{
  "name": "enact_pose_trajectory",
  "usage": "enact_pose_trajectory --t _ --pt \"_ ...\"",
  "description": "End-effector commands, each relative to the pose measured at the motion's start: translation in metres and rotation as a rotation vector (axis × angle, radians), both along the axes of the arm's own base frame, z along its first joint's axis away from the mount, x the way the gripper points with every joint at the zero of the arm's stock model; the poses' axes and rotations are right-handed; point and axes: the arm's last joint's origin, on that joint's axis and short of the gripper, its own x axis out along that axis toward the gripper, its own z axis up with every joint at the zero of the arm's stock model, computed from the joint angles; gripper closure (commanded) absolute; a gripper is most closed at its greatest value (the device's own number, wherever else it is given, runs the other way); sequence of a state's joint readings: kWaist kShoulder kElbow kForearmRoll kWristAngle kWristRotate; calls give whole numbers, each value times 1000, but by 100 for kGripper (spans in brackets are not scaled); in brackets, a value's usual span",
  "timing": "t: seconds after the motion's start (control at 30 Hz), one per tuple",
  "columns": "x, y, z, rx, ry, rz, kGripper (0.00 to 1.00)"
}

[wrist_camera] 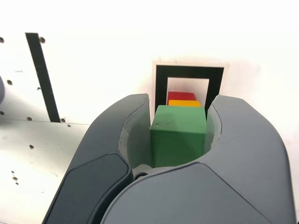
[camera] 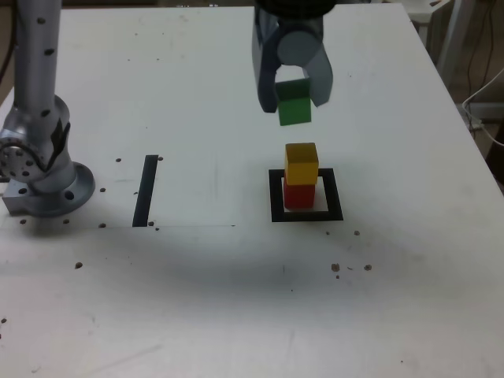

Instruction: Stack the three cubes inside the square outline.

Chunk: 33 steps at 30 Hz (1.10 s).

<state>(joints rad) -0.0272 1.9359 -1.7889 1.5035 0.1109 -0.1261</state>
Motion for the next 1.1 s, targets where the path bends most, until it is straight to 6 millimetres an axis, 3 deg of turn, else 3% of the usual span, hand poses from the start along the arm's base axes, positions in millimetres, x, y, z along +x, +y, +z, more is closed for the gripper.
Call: enact_pose_trajectory --t 0.0,0.7,1.07 --pt "3 -1 -3 -3 5 0 86" --pt "4 -29 -18 2 25 -45 85" --pt "10 -31 -27 21 39 -46 82"
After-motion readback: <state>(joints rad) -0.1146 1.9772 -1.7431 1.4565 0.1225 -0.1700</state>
